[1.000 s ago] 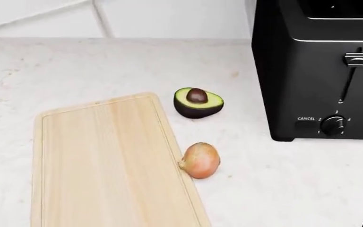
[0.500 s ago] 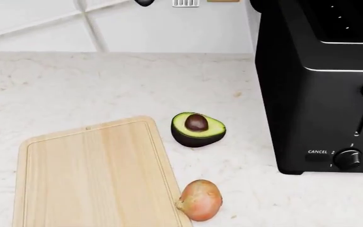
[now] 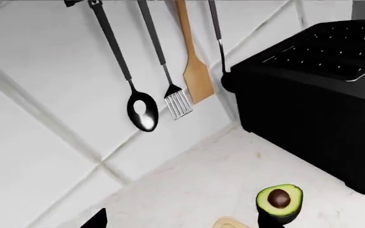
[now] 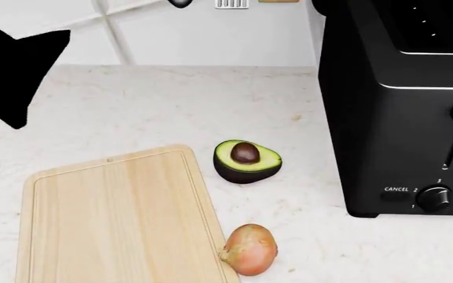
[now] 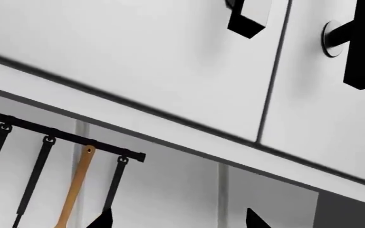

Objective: Place the avocado, onion, tomato and bell pepper on the cutting board.

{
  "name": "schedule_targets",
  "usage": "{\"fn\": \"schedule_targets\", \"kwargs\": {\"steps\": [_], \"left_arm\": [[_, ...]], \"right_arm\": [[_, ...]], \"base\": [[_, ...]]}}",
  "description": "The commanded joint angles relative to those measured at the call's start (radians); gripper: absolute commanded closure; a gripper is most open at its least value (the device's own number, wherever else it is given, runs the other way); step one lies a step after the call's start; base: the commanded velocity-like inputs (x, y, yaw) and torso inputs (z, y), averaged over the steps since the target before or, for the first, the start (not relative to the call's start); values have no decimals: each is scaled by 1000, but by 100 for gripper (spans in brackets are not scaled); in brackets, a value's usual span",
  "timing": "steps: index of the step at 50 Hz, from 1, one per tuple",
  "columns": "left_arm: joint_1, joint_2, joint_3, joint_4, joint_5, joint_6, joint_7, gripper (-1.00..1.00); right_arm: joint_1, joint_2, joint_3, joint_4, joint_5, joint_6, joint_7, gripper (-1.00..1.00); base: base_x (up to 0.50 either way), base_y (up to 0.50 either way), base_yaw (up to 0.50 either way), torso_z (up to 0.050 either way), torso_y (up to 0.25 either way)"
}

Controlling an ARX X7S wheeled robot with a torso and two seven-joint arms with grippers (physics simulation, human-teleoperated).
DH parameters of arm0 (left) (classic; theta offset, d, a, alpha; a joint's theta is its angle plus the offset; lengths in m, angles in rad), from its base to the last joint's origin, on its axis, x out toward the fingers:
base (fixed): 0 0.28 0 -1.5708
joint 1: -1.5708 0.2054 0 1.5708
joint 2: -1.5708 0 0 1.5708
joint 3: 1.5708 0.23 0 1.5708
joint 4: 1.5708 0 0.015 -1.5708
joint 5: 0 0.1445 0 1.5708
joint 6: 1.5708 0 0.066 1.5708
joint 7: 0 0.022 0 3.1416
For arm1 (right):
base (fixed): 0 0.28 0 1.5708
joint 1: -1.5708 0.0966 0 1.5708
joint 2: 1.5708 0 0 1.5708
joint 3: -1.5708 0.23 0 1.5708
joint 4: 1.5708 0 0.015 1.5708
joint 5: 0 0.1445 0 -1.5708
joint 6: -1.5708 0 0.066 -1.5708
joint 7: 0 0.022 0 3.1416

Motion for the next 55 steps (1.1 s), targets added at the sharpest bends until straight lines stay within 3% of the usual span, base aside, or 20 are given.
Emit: {"fn": "schedule_targets", "kwargs": {"steps": [1, 3, 5, 6, 11, 14, 18, 19, 27, 35, 41, 55], "left_arm": [[-245, 69, 285, -272, -252, -5, 82, -100], [-274, 83, 337, -332, -278, 6, 118, -100], [-306, 95, 397, -341, -195, -4, 226, -100], [-324, 99, 454, -319, -104, -6, 334, -100], [-396, 161, 608, -402, 60, 8, 582, -100], [-431, 218, 694, -478, 79, 4, 685, -100], [-490, 293, 837, -530, 230, 75, 908, -100], [-491, 306, 839, -552, 235, 80, 908, -100], [-546, 445, 1069, -678, 421, 215, 1272, -100], [-502, 508, 1158, -635, 517, 350, 1337, -100], [-485, 578, 1218, -736, 609, 467, 1391, -100], [-450, 579, 1232, -589, 579, 539, 1218, -100]], "right_arm": [[58, 0, 1, 28, -24, -1, -28, -100], [52, -1, 2, 23, -23, -1, -28, -100], [50, -2, -3, 18, -21, -4, -29, -100], [45, -3, 0, 20, -20, -11, -30, -100], [38, 0, 0, 36, -21, -31, -29, -100], [41, 1, -3, 42, -21, -35, -29, -100], [45, 9, 0, 35, -19, -24, -31, -100], [46, 9, 1, 34, -19, -22, -31, -100], [51, 13, -2, 50, -19, -34, -30, -100], [24, 12, 9, 61, -20, -61, -26, -100], [15, 13, 13, 74, -20, -81, -25, -100], [-1, 25, 31, 57, -15, -71, -27, -100]], "base": [[0, 0, 0, 0, 0], [0, 0, 0, 0, 0], [0, 0, 0, 0, 0], [0, 0, 0, 0, 0], [0, 0, 0, 0, 0], [0, 0, 0, 0, 0], [0, 0, 0, 0, 0], [0, 0, 0, 0, 0], [0, 0, 0, 0, 0], [0, 0, 0, 0, 0], [0, 0, 0, 0, 0], [0, 0, 0, 0, 0]]}}
